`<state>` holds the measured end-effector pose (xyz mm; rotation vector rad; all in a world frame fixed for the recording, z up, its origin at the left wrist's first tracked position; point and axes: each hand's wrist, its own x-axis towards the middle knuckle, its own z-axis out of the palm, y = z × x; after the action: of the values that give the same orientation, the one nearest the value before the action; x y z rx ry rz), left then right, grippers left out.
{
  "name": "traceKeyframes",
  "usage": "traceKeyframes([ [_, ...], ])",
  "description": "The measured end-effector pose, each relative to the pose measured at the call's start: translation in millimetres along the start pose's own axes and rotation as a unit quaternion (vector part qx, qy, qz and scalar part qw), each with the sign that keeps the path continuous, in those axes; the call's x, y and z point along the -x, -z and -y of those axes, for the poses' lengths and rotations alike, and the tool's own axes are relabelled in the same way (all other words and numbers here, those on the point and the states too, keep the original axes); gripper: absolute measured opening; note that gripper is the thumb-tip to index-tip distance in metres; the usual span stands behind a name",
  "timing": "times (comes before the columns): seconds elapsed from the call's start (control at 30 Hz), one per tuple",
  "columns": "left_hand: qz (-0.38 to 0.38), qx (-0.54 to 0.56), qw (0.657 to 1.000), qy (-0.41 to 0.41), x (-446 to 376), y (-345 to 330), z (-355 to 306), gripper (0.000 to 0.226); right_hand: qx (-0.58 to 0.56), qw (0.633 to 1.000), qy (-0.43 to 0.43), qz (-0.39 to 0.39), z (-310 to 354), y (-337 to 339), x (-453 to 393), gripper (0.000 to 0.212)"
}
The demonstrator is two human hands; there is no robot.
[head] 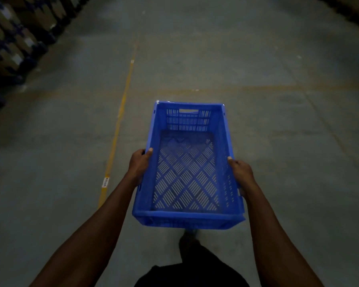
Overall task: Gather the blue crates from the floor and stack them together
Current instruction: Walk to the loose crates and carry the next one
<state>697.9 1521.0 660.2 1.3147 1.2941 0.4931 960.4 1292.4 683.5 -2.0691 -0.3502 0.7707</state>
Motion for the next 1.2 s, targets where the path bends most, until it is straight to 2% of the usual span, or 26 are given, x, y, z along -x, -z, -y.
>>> traceKeyframes([
  [0.07,-0.005,-0.015,1.000,0.002,-39,-5,-16,0.054,-0.021,1.000,-0.014,0.003,17,-12,-38,0.053],
  [0.17,-0.017,-0.025,1.000,0.001,-94,-9,-44,0.035,-0.064,0.997,-0.025,0.021,40,-29,-99,0.066],
  [0.27,-0.020,-0.041,0.999,0.010,-149,-8,-64,0.038,-0.058,0.997,-0.024,0.037,67,-47,-154,0.076],
  [0.47,0.005,-0.057,0.998,0.008,-270,-4,-98,0.053,-0.049,0.997,-0.052,0.042,117,-96,-252,0.064],
  [0.6,0.039,-0.096,0.995,0.004,-362,-6,-120,0.050,-0.067,0.993,-0.091,0.026,143,-135,-309,0.035],
  [0.67,0.056,-0.122,0.991,0.003,-402,-12,-141,0.050,-0.084,0.989,-0.115,0.026,153,-151,-335,0.028],
  [0.8,0.098,-0.210,0.973,-0.010,-490,-30,-173,0.041,-0.115,0.979,-0.162,0.039,169,-174,-375,0.023],
  [0.97,0.156,-0.314,0.936,-0.013,-615,-65,-184,0.058,-0.200,0.945,-0.245,0.084,163,-199,-424,0.019],
  [1.07,0.176,-0.358,0.916,-0.030,-652,-100,-205,0.037,-0.238,0.927,-0.272,0.103,145,-222,-460,0.022],
  [1.2,0.200,-0.387,0.900,-0.028,-714,-132,-198,0.032,-0.289,0.899,-0.312,0.108,126,-256,-497,0.028],
])
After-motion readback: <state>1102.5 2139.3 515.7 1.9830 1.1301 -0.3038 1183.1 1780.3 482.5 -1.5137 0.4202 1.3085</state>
